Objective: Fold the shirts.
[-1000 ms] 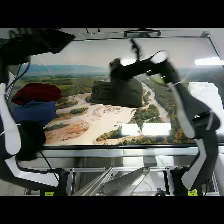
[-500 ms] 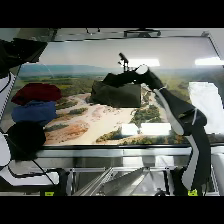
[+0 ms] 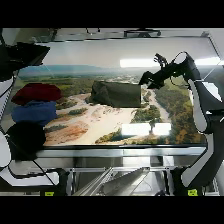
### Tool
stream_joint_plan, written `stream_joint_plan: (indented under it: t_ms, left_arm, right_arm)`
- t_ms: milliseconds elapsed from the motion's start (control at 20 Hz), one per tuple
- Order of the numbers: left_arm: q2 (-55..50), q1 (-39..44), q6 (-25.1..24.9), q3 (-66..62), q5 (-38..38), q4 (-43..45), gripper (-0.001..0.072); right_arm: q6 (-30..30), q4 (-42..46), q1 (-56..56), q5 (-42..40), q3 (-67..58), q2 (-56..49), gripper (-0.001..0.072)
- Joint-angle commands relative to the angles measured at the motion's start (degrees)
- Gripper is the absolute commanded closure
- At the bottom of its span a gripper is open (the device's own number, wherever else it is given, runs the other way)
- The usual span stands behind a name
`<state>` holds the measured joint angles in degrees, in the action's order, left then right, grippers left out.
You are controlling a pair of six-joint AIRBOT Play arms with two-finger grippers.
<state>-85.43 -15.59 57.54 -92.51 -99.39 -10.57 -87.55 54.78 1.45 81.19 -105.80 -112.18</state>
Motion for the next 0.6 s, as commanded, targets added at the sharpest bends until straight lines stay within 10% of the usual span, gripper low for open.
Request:
stream_joint_plan:
  t_ms: [0,500,550]
  left_arm:
    - [0.0,1.0,0.0,0.0,0.2,-0.1,0.0686]
    - [0.0,5.1,0.0,0.0,0.4,-0.1,0.0686]
    - [0.0,5.6,0.0,0.0,0.4,-0.1,0.0687]
  right_arm:
    - [-0.7,1.9,0.2,-1.1,2.6,-2.1,0.0016]
    - [7.0,-16.5,3.8,-4.3,2.6,-10.5,0.0033]
    - [8.5,-18.3,3.7,-4.3,2.6,-10.6,0.0328]
